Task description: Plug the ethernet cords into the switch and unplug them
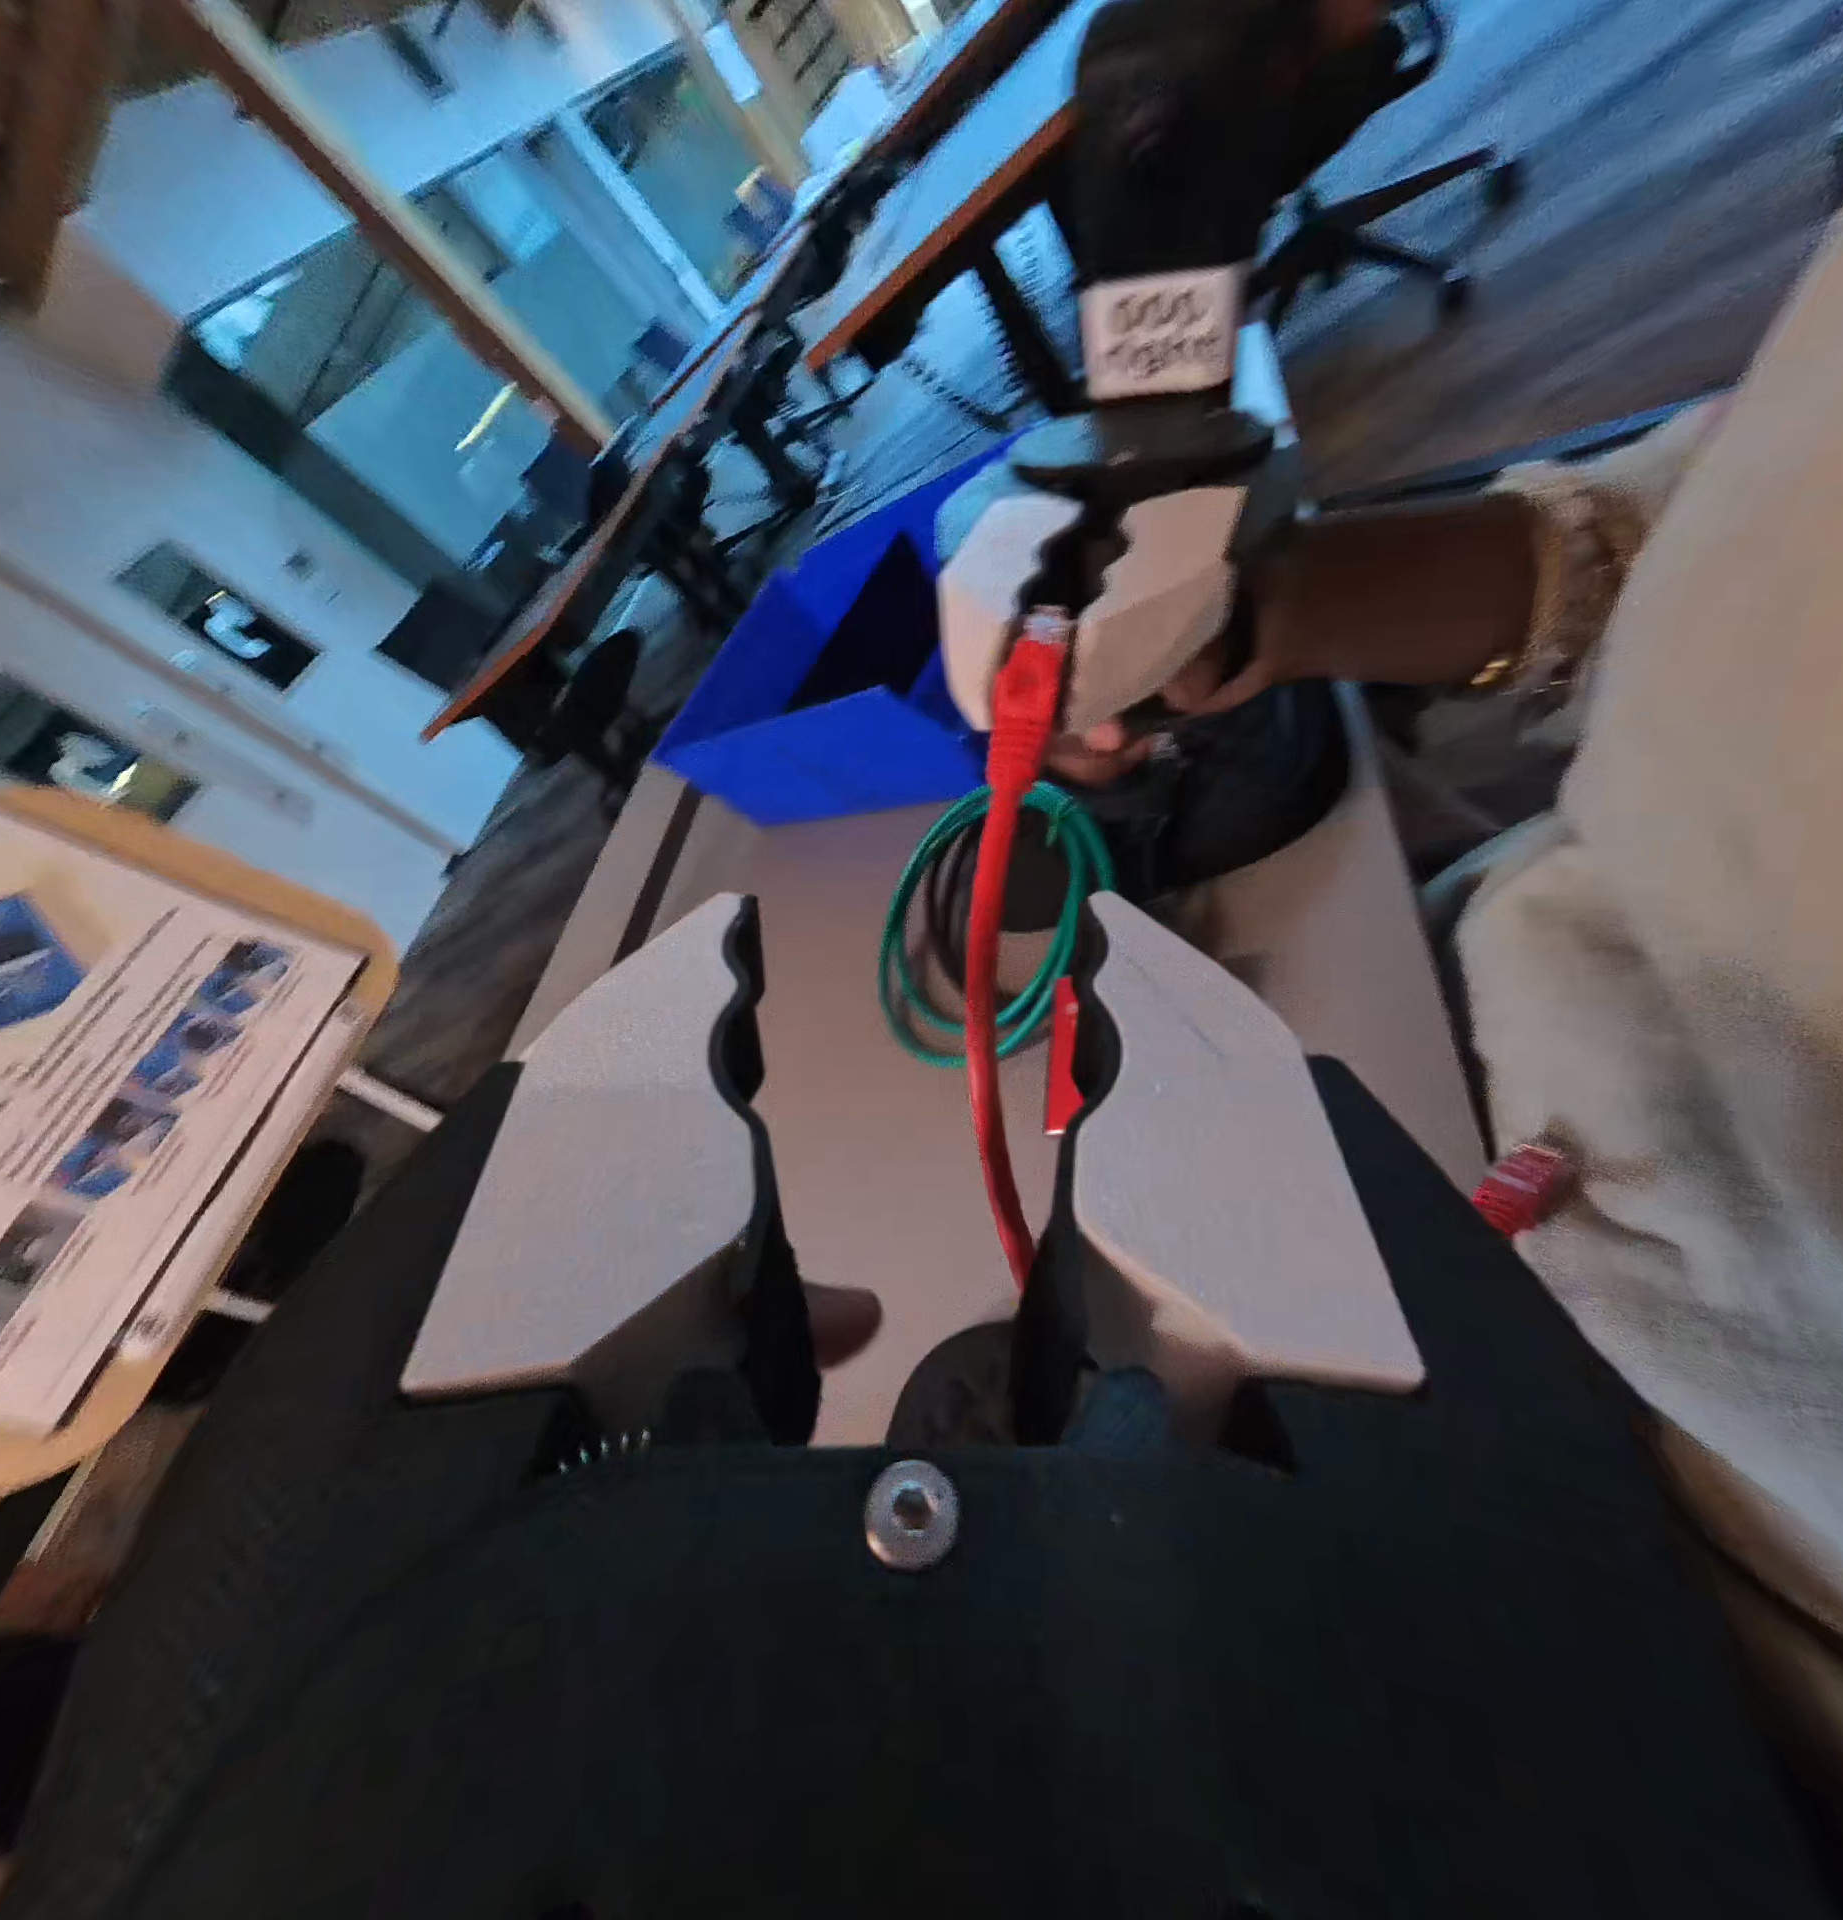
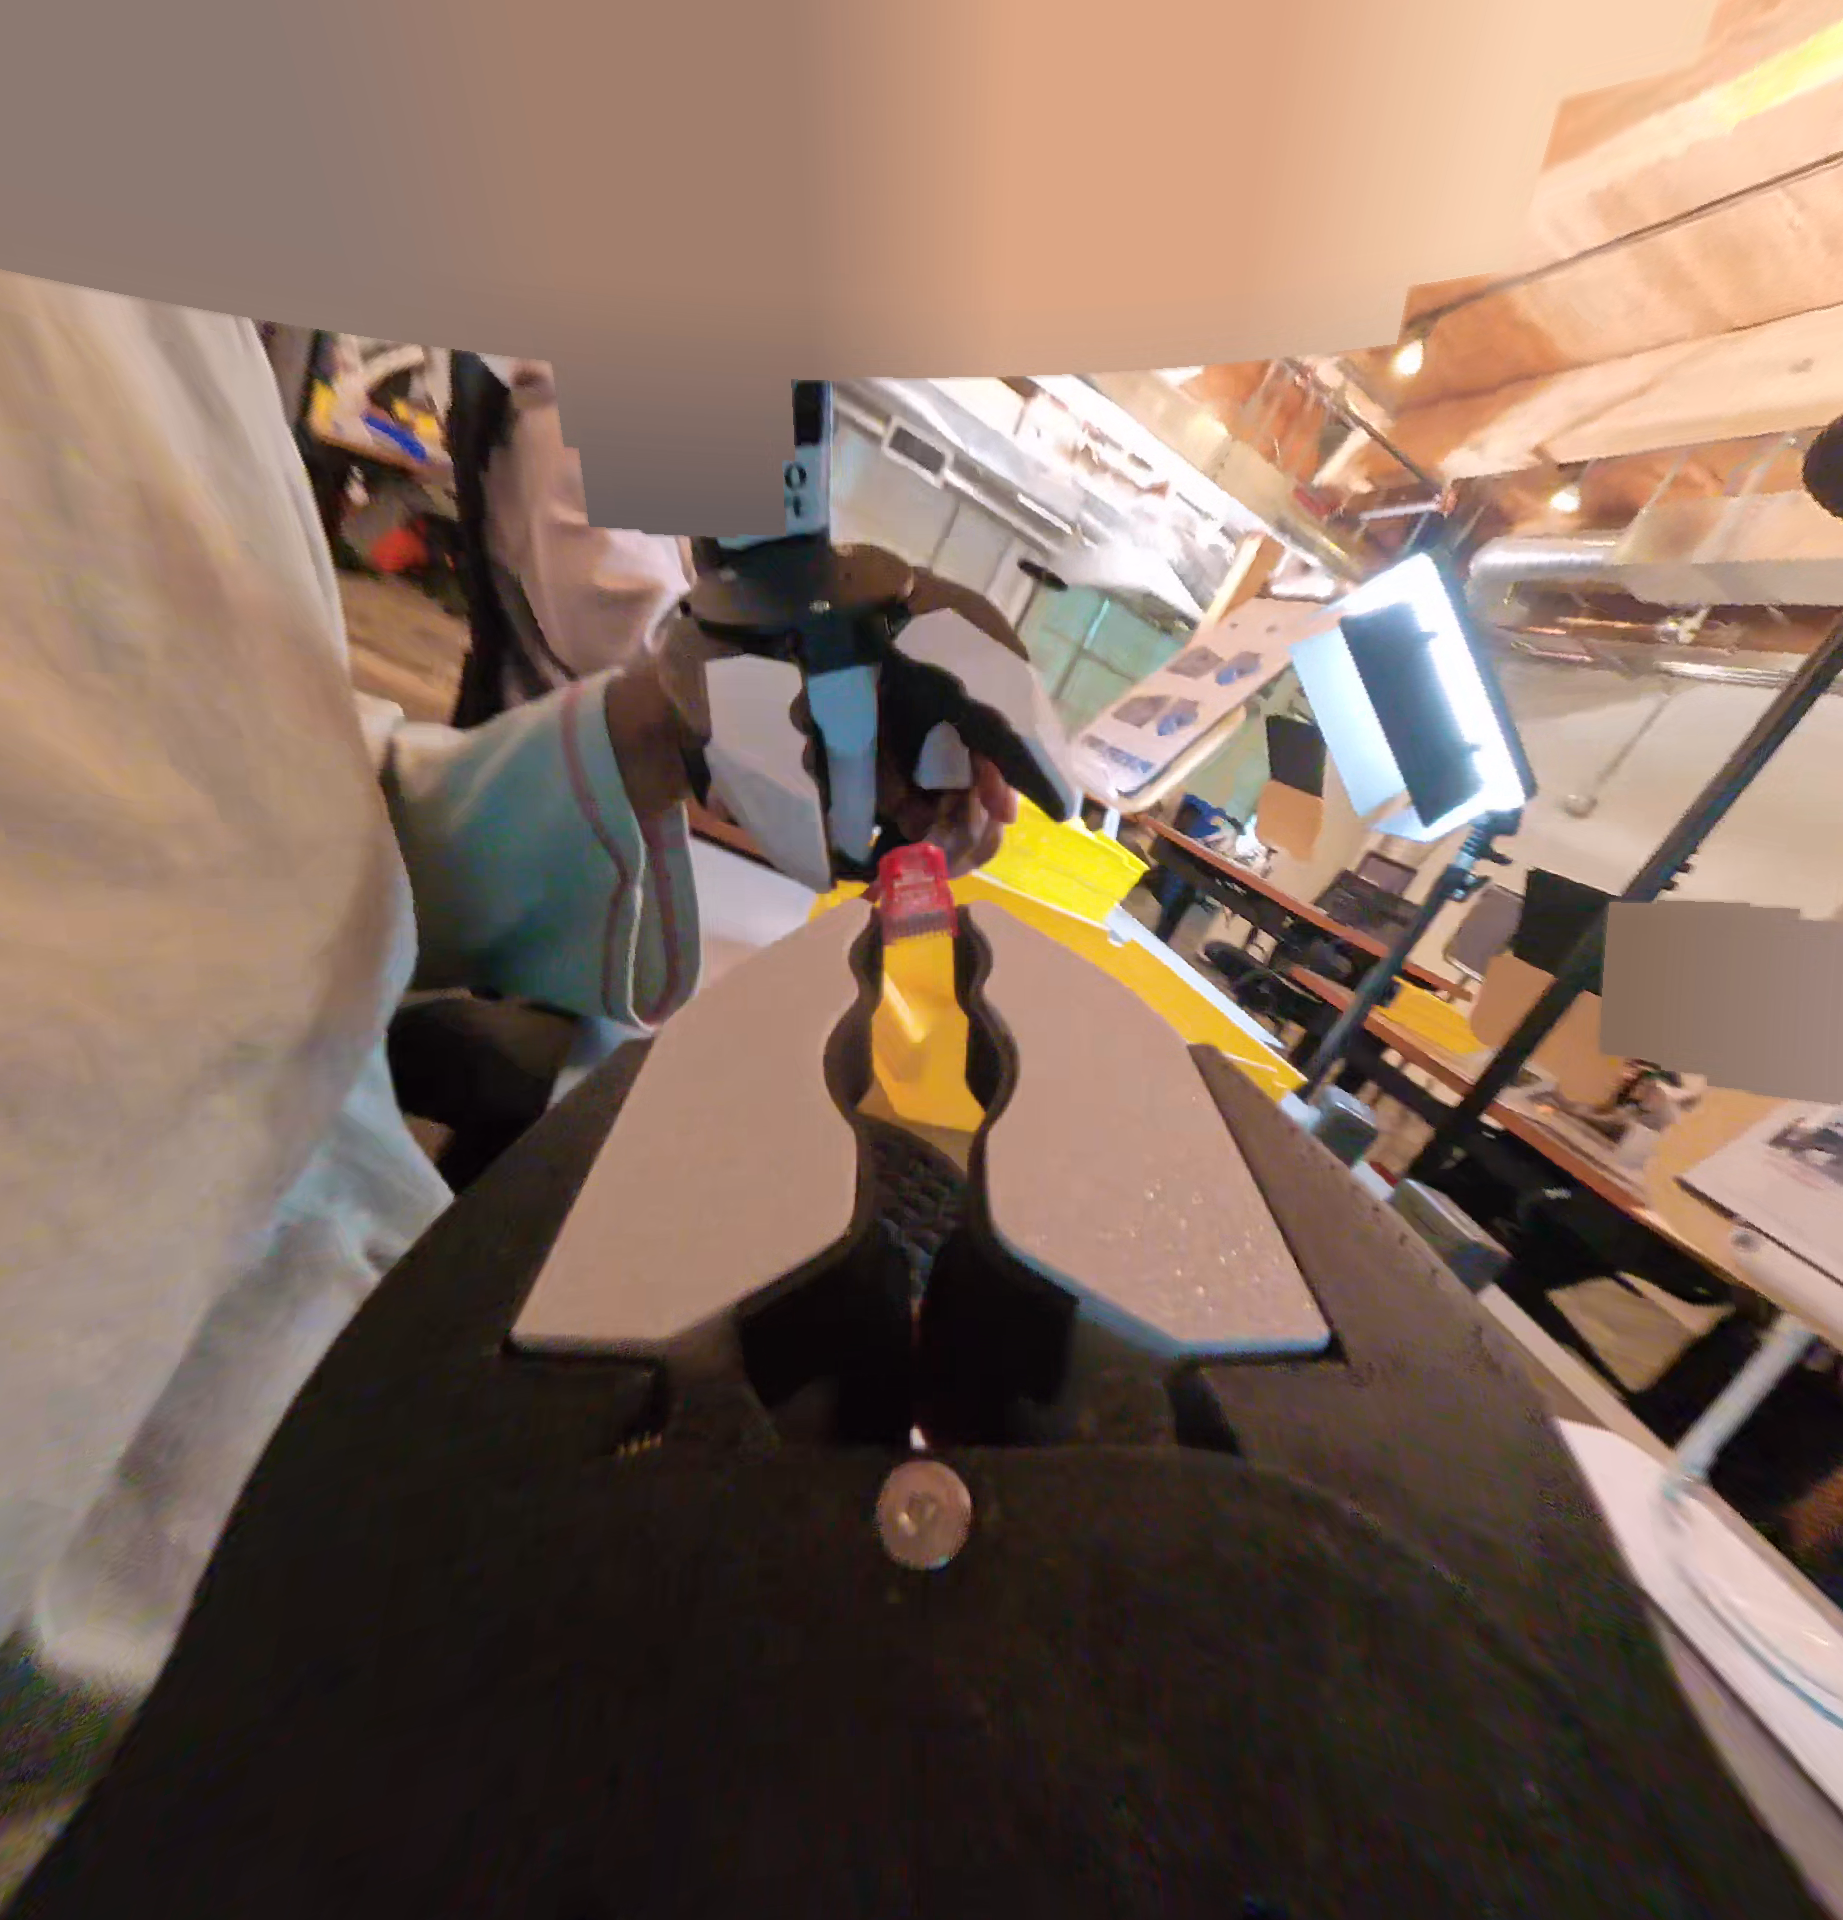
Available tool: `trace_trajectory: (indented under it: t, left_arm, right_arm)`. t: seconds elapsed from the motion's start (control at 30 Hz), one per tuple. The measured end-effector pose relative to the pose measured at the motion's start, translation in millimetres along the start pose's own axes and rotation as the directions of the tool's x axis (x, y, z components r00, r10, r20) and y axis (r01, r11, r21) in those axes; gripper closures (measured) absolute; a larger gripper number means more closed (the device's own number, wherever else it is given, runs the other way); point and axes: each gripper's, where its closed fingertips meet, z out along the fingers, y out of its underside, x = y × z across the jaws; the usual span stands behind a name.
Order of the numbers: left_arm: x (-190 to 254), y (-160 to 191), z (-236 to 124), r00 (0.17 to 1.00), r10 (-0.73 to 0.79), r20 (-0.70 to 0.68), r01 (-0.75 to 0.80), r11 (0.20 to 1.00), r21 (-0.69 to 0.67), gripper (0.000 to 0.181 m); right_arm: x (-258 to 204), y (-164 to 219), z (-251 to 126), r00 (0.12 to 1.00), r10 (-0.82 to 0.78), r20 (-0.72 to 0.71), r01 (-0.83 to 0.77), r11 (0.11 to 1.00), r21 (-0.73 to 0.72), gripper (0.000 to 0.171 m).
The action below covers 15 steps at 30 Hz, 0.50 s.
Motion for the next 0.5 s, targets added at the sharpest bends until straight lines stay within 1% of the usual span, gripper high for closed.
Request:
trace_trajectory:
  t: [0.07, 0.13, 0.2, 0.3, 0.37, 0.5]
  left_arm:
    - [8.9, -5.3, 5.8, 0.998, -0.017, -0.064, 0.020, 0.999, 0.040, 0.128]
    - [21.0, -11.8, 15.5, 0.984, -0.094, -0.152, 0.107, 0.991, 0.083, 0.136]
    - [21.4, -12.9, 24.2, 0.976, -0.147, -0.162, 0.165, 0.981, 0.103, 0.147]
    - [25.7, -9.7, 29.5, 0.969, -0.162, -0.188, 0.185, 0.976, 0.113, 0.162]
    - [29.8, -9.8, 29.4, 0.964, -0.165, -0.209, 0.193, 0.974, 0.119, 0.164]
    - [27.2, -12.7, 27.9, 0.965, -0.173, -0.195, 0.203, 0.968, 0.148, 0.170]
  right_arm:
    - [-0.4, -1.4, -1.5, 0.999, 0.040, 0.018, -0.041, 0.998, 0.056, 0.158]
    - [-2.7, 0.2, 0.2, 0.998, 0.048, 0.032, -0.050, 0.996, 0.068, 0.158]
    - [-6.4, 1.0, 2.5, 0.997, 0.049, 0.052, -0.053, 0.996, 0.071, 0.158]
    - [-7.4, 1.4, 2.7, 0.996, 0.060, 0.060, -0.065, 0.995, 0.079, 0.158]
    - [-7.4, 0.9, 1.5, 0.995, 0.069, 0.066, -0.075, 0.993, 0.088, 0.158]
    - [-7.3, 1.9, 0.6, 0.995, 0.075, 0.069, -0.082, 0.993, 0.090, 0.158]
